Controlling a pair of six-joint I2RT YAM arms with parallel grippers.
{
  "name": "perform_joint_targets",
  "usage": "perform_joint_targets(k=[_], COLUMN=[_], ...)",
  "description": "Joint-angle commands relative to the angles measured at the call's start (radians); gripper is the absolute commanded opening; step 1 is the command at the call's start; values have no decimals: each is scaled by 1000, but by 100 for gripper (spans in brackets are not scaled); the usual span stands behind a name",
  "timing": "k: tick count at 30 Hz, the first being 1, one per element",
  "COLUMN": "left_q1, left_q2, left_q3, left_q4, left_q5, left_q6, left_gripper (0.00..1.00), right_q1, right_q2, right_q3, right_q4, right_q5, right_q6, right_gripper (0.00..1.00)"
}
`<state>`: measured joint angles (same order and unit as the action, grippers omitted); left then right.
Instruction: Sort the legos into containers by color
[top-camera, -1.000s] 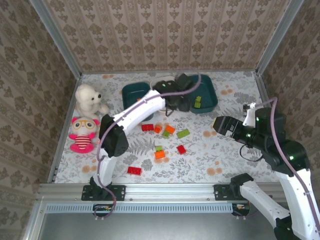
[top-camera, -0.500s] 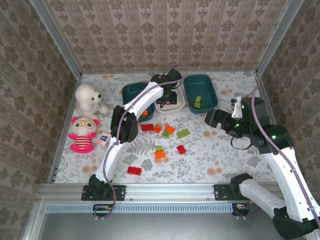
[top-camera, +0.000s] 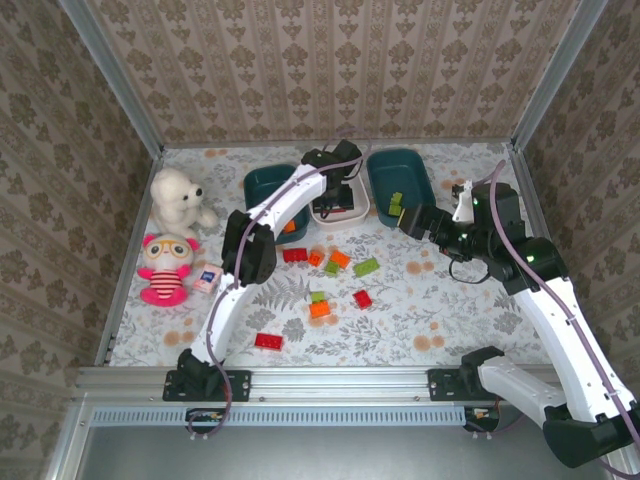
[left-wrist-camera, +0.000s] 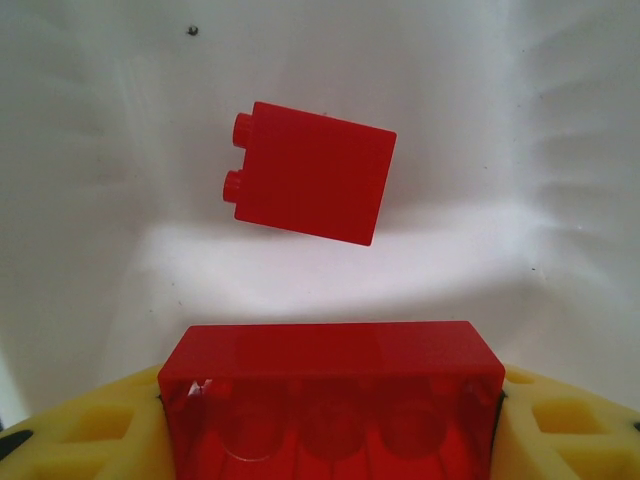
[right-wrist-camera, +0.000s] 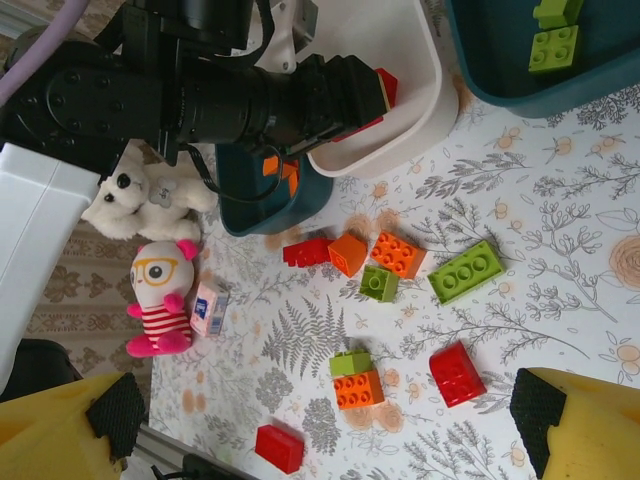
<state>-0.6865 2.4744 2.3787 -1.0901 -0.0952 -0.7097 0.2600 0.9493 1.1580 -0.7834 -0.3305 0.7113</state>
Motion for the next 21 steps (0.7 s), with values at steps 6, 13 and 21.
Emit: perform_joint_targets(k=[6, 13, 21], left_q1=[1, 3, 5], left_q2=[49, 55, 5], left_q3=[-6, 11, 98], left_q4=[-44, -52, -54], left_q5=[45, 55, 54], left_q6=[-58, -57, -56], left_gripper=[54, 65, 76], right_q1=[4, 3, 4], right_q2=[-1, 8, 33], right_q3=[-11, -7, 18], right_q4=[16, 8, -13], right_q5=[-24, -24, -19], right_q6=[7, -1, -33], right_gripper=[98, 97, 97])
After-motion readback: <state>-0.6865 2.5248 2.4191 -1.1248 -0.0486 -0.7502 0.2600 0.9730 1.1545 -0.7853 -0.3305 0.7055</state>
